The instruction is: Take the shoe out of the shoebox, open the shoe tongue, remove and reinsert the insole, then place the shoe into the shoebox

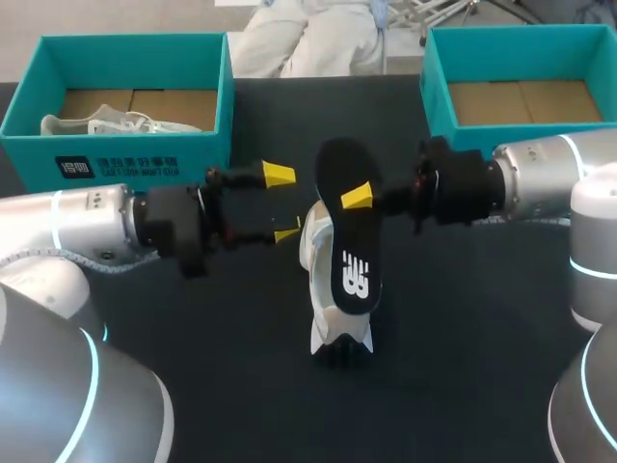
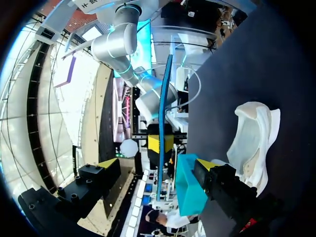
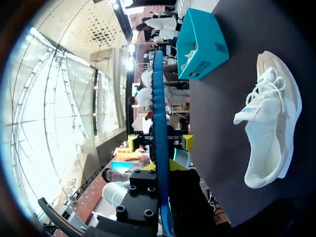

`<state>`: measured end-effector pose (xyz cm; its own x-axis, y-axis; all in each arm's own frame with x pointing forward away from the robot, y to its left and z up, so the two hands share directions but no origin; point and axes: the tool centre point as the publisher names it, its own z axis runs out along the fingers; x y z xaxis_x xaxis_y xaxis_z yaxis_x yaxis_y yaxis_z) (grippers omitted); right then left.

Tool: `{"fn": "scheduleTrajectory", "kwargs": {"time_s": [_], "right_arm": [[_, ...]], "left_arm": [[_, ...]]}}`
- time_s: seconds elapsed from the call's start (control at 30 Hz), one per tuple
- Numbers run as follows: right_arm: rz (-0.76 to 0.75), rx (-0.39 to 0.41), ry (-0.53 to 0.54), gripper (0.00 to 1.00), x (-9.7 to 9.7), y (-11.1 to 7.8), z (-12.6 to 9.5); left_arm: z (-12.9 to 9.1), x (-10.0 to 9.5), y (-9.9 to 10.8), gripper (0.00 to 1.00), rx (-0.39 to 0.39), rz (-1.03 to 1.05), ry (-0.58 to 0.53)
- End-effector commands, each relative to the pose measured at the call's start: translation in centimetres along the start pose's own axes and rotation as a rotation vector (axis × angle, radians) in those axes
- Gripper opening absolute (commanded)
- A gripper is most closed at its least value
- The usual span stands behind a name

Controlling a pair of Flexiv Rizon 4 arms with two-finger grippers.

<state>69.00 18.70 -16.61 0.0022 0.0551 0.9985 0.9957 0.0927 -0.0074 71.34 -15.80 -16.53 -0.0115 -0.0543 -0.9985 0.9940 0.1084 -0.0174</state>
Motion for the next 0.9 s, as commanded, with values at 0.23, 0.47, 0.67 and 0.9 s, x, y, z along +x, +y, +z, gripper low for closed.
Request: {"fn": "scheduleTrajectory", "kwargs": {"time_s": [0.23,0.47,0.67,0.9], "right_arm": [[0.007,-0.016,0.023,0.0,-0.5,-0.5,2.6],[-0.004,-0.016,0.034,0.0,-0.5,-0.3,3.4],[-0.008,-0.011,0.041,0.0,-0.7,-0.1,4.0],[-0.01,-0.008,0.043,0.0,-0.8,0.2,4.2]], "left_arm": [[2.1,1.1,1.5,1.0,0.023,0.037,0.002],[2.9,1.8,1.6,0.76,0.016,0.021,0.003],[3.6,2.1,1.6,0.5,0.017,0.021,0.022],[3.8,2.3,1.6,0.43,0.016,0.012,0.028]]}}
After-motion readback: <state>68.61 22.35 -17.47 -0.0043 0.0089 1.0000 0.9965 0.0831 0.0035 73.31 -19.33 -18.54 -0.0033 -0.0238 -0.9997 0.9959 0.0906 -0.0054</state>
